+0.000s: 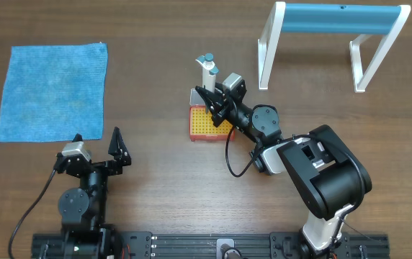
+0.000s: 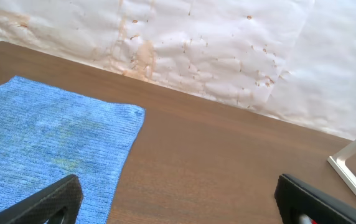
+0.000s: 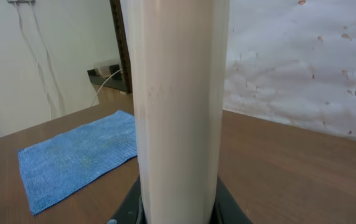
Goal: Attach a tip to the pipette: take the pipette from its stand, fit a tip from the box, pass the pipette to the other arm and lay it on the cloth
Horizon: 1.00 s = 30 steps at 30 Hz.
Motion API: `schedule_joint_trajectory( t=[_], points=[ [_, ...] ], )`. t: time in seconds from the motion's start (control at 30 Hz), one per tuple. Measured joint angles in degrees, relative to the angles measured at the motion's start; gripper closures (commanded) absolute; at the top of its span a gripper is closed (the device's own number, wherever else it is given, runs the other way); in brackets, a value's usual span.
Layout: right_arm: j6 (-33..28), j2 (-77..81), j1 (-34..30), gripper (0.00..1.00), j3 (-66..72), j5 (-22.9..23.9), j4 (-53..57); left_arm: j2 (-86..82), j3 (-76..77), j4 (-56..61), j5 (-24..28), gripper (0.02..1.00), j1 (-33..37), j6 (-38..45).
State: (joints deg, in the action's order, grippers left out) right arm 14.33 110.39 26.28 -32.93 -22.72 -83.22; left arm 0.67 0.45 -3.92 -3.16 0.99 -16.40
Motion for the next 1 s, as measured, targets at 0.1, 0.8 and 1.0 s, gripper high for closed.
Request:
schedule_joint_trajectory(
  t=[0.1,0.8,1.0],
  points=[
    [0.0,0.3,0.0,0.917,-0.3,0.0,0.0,0.0,0.0,0.0,0.0,0.020,0.0,0.0],
    [0.0,0.3,0.0,0.921,0.0,-0.2,0.4,0.0,0.0,0.0,0.0,0.020,0.0,0.0],
    [-0.2,0.3,0.2,0.917,0.4,-0.1,0.5,0.0,0.0,0.0,0.0,0.023,0.0,0.0]
  ],
)
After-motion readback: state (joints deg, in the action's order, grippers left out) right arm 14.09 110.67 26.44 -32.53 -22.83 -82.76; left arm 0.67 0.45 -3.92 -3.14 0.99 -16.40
